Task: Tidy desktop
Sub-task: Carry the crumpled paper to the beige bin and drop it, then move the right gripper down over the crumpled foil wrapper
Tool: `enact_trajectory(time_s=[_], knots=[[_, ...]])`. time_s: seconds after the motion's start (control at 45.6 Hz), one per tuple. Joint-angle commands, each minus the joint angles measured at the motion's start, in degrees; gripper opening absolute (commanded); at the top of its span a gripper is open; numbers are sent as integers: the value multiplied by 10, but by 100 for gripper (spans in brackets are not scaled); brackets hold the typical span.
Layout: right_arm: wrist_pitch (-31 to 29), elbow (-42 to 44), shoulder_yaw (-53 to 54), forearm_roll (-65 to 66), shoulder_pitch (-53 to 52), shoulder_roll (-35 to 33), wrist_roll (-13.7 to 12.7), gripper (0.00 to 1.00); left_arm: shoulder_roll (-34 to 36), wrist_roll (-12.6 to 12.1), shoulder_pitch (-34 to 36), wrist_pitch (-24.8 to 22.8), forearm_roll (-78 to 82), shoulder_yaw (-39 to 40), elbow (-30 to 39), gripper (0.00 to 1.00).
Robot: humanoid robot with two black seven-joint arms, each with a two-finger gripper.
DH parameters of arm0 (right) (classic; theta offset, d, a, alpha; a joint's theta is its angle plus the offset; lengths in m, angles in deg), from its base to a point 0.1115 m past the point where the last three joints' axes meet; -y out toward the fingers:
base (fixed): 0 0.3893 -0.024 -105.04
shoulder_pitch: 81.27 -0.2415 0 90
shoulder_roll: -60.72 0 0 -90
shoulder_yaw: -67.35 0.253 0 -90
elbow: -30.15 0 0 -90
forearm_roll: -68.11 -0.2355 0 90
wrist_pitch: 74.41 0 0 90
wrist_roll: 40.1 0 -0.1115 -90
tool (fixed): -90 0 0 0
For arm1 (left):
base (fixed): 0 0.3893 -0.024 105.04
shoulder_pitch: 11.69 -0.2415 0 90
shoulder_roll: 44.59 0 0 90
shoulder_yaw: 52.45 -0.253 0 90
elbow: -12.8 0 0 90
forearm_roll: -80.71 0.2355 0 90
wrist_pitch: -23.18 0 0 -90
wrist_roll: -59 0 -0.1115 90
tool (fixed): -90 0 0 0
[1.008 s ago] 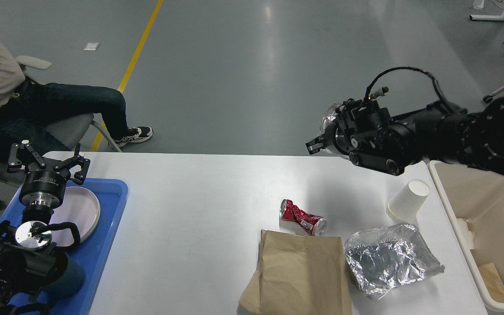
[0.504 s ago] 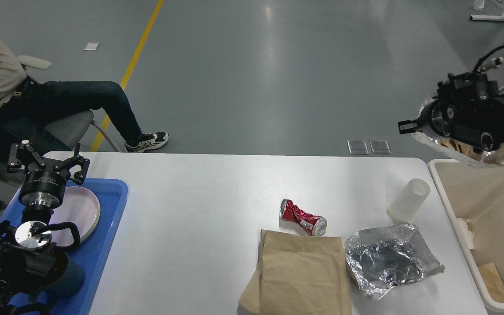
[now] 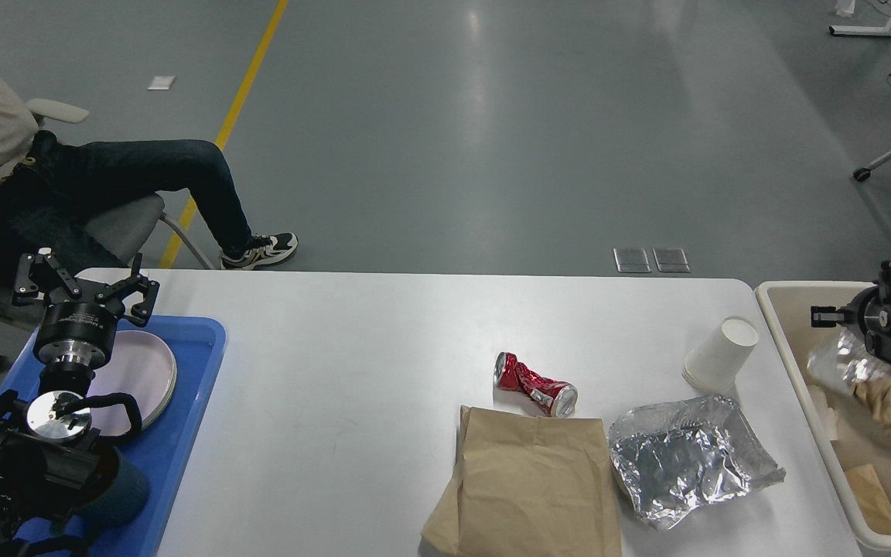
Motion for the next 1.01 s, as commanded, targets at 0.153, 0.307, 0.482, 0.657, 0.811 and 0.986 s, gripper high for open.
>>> enact_trajectory(time_s=[0.153, 0.307, 0.482, 0.657, 0.811, 0.986], knots=[[3, 0, -2, -16, 25, 5, 1, 100, 0, 0, 0, 0, 0, 0, 0, 96], [-1, -26, -12, -18, -31, 25, 1, 100, 0, 0, 0, 0, 0, 0, 1, 96], [-21, -105, -61, -18, -159, 49, 1, 100, 0, 0, 0, 0, 0, 0, 0, 96], [-62, -207, -95, -19, -297, 93, 1, 100, 0, 0, 0, 0, 0, 0, 1, 96], [-152, -273, -91, -20, -369, 132, 2, 100, 0, 0, 0, 0, 0, 0, 0, 96], [-278, -312, -86, -50, -413, 175, 5, 100, 0, 0, 0, 0, 0, 0, 0, 96]])
